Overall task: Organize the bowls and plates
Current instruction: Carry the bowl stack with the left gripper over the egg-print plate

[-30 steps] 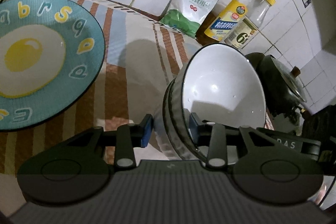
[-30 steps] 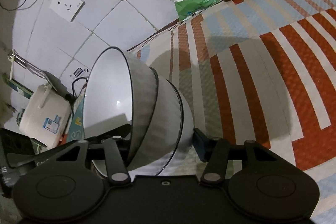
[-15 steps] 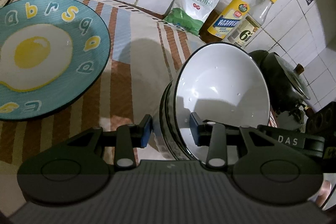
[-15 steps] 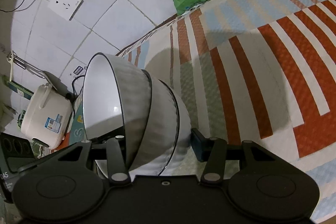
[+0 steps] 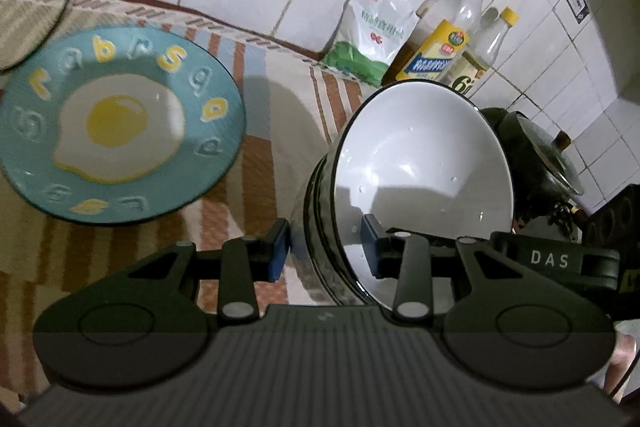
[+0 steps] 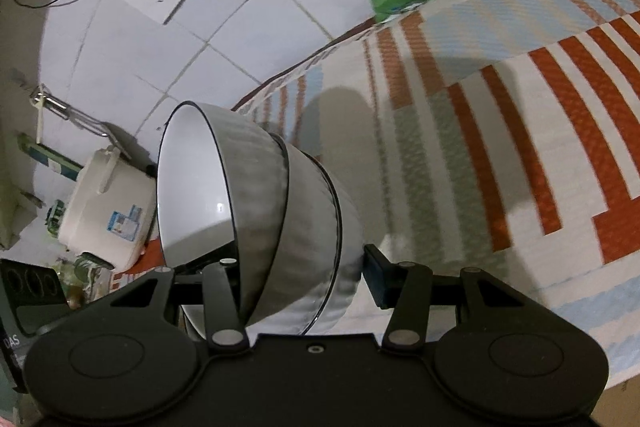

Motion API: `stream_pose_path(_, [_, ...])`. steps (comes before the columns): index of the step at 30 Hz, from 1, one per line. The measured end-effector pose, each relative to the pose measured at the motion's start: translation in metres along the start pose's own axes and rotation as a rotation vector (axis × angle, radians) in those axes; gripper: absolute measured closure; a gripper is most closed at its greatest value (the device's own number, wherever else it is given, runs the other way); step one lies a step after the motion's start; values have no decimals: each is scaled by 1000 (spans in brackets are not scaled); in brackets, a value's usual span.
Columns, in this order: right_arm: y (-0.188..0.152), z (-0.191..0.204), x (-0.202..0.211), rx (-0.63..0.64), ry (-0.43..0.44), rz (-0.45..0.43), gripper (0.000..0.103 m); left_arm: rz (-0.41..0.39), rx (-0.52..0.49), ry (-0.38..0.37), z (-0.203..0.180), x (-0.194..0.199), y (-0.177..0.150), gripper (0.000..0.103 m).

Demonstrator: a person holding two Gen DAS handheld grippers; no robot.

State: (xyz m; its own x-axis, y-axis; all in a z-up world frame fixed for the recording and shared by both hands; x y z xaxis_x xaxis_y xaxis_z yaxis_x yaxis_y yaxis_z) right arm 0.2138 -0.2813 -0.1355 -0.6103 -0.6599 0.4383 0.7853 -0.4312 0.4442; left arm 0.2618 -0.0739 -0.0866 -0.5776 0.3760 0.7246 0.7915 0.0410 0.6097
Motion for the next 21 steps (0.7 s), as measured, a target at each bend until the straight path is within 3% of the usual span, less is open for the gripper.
stream_pose_path(9, [-5, 48, -10, 51, 22, 35, 49, -57, 39, 10, 28, 43, 8, 66])
stream_pose_path(21, [-2, 88, -62, 82, 84, 84, 49, -122, 66, 76, 77, 68, 19, 66])
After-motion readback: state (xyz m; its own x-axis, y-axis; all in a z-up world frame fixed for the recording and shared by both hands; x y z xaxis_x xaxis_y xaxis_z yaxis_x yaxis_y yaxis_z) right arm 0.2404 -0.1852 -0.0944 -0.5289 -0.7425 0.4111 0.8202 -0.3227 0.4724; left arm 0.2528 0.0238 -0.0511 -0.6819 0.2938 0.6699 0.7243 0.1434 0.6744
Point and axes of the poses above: each gripper's, at about its wrist camera, not at the fingertips, and x roughly against the way its jaws point, z to its left, y to its top, the point moved 5 cm from there along -x, roughly the way its jaws point, and after that the axes turned 12 degrees about y, right-handed, at the moved point
